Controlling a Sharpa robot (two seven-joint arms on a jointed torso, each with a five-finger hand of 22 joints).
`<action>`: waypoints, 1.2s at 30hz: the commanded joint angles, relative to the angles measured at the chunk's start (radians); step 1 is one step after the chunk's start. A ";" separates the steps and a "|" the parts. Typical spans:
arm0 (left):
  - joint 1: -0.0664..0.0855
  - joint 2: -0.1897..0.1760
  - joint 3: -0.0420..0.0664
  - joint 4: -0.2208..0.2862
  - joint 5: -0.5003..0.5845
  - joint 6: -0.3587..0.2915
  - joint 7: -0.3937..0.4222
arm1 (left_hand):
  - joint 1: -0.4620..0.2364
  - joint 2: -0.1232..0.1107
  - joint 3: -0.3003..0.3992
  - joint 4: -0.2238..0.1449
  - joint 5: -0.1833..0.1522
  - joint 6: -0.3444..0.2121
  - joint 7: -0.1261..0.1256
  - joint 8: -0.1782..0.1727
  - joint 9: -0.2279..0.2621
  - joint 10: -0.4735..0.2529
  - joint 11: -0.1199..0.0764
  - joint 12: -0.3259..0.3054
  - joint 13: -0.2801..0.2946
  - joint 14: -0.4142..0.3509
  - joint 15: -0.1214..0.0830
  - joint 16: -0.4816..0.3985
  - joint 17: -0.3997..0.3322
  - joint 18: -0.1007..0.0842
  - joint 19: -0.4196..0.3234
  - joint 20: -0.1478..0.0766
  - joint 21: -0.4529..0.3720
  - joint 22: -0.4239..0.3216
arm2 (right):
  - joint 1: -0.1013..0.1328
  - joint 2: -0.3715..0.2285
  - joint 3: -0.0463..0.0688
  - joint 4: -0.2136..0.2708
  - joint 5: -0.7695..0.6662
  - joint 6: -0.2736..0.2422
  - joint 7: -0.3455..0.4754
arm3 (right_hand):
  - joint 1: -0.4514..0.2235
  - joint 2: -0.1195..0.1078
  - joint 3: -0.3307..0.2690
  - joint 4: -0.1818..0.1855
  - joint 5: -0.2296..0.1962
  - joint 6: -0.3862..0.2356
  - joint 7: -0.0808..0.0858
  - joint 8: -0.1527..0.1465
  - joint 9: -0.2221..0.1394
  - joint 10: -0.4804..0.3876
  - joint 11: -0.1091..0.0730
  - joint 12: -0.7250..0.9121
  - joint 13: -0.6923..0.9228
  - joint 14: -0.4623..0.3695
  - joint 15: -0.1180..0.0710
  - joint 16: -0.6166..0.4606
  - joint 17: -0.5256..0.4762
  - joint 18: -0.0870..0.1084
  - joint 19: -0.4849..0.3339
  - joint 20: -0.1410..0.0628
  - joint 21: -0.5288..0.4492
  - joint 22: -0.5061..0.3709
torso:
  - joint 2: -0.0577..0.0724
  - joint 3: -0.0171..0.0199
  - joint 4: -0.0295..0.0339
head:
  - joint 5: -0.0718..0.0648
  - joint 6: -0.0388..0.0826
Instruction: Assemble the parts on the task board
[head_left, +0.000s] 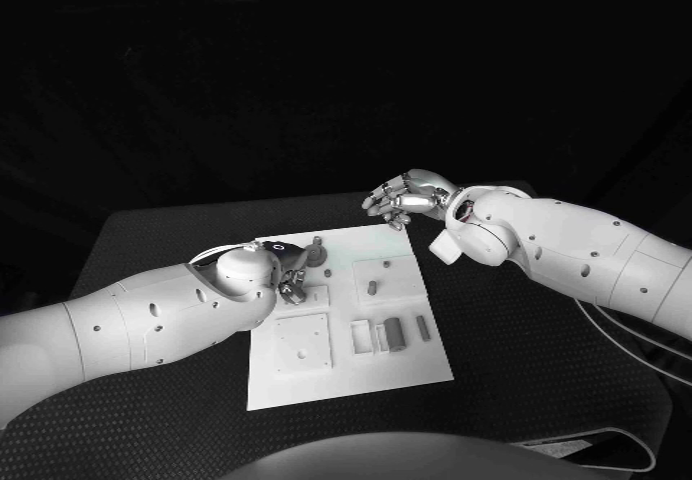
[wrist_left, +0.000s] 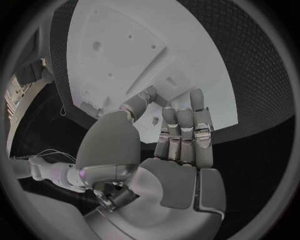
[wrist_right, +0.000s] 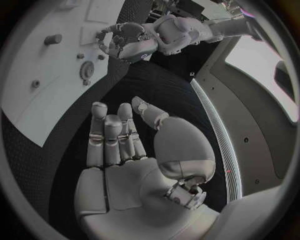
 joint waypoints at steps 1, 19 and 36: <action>0.001 0.002 0.000 0.003 -0.004 -0.017 0.007 | 0.000 -0.010 0.000 0.006 -0.004 -0.005 0.006 -0.007 0.000 -0.003 0.007 -0.001 0.001 -0.006 0.001 -0.004 0.002 -0.015 -0.005 0.000 -0.004 -0.001 | 0.000 0.000 0.000 0.002 -0.006 0.014 0.006 | -0.011 -0.002 -0.004 0.002 0.004 0.000 0.006 -0.006 -0.001 -0.003 0.003 0.006 -0.002 0.000 -0.004 -0.005 -0.001 0.015 0.005 -0.001 -0.004 0.012 | 0.000 -0.0003 -0.0001 | 0.000 -0.001; 0.001 0.012 0.000 0.008 -0.004 -0.022 0.012 | 0.000 -0.018 -0.002 0.011 -0.004 -0.022 0.012 -0.016 0.000 -0.007 0.013 -0.001 0.003 -0.008 0.006 -0.006 0.002 -0.015 -0.008 0.001 -0.004 -0.003 | 0.000 -0.001 0.000 0.004 -0.006 0.013 0.006 | -0.012 -0.002 -0.004 0.003 0.004 0.000 0.006 -0.007 -0.002 -0.003 0.003 0.006 -0.002 0.000 -0.004 -0.005 -0.001 0.015 0.006 -0.001 -0.004 0.012 | 0.000 0.0004 -0.0005 | 0.001 -0.002; 0.001 0.016 0.000 0.008 -0.004 -0.013 0.015 | 0.003 -0.015 -0.002 0.010 -0.004 -0.020 0.012 -0.014 0.001 -0.008 0.013 -0.001 0.004 -0.008 0.007 -0.006 0.003 -0.015 -0.008 0.001 -0.004 -0.004 | 0.000 -0.002 0.000 0.005 -0.006 0.014 0.006 | -0.013 -0.002 -0.004 0.003 0.004 0.000 0.006 -0.007 -0.002 -0.003 0.003 0.006 -0.002 0.000 -0.004 -0.005 -0.001 0.015 0.006 -0.001 -0.004 0.012 | 0.000 0.0004 -0.0003 | -0.001 -0.002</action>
